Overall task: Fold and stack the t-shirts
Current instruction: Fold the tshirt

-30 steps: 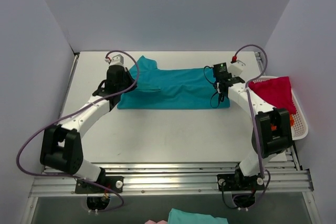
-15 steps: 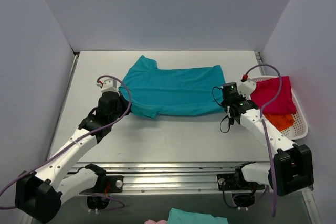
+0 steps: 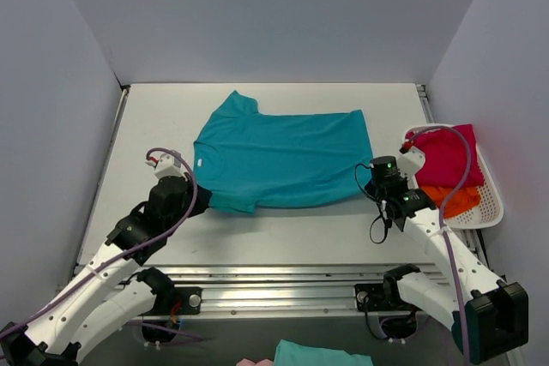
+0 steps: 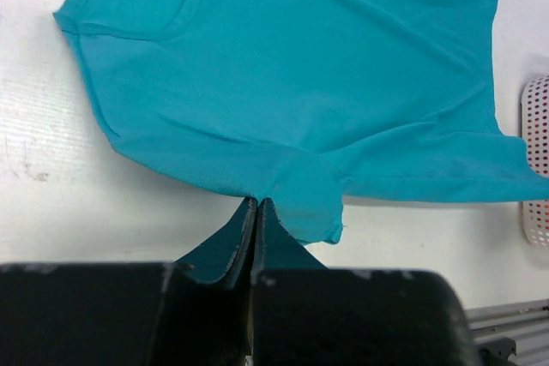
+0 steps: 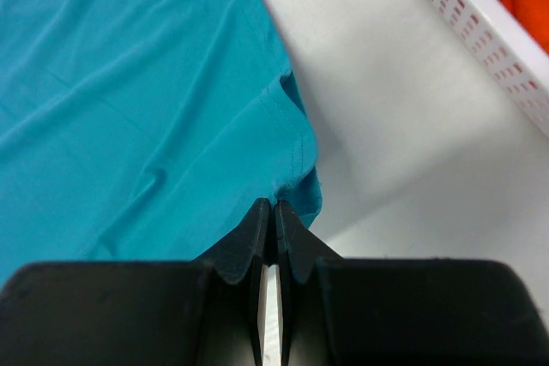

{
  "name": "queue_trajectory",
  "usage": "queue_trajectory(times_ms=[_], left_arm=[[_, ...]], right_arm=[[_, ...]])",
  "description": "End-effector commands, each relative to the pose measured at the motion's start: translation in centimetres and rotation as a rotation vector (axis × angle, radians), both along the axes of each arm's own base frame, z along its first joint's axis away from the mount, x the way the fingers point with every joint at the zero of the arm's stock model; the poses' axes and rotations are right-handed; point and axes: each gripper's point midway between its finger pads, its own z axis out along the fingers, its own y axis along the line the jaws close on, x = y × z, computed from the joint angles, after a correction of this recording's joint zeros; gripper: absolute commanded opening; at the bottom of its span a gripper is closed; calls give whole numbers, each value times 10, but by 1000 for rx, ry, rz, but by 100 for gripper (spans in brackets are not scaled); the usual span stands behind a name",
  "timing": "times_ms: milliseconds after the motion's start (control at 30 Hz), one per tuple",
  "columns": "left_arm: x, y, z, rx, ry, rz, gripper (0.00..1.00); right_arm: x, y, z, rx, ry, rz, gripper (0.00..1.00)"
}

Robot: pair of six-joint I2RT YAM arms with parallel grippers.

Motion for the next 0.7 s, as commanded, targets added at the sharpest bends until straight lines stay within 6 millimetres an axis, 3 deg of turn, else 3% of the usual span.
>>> queue_trajectory(times_ms=[0,133,333,467,567,667], left_arm=[[-16,6,6,-28,15,35,2],[-27,2,-9,-17,52,25,2],[-29,-1,-36,31,97,40,2],[-19,1,-28,60,73,72,2],[-8,0,-14,82,44,90,2],[6,0,2,105,9,116,4]], right_arm=[[-12,11,-8,52,19,41,0],[-20,27,-22,128,39,100,0],[-26,28,-36,141,56,96,0],[-16,28,-27,131,40,88,0],[-8,26,-26,100,55,77,0],[6,26,-12,84,31,70,0]])
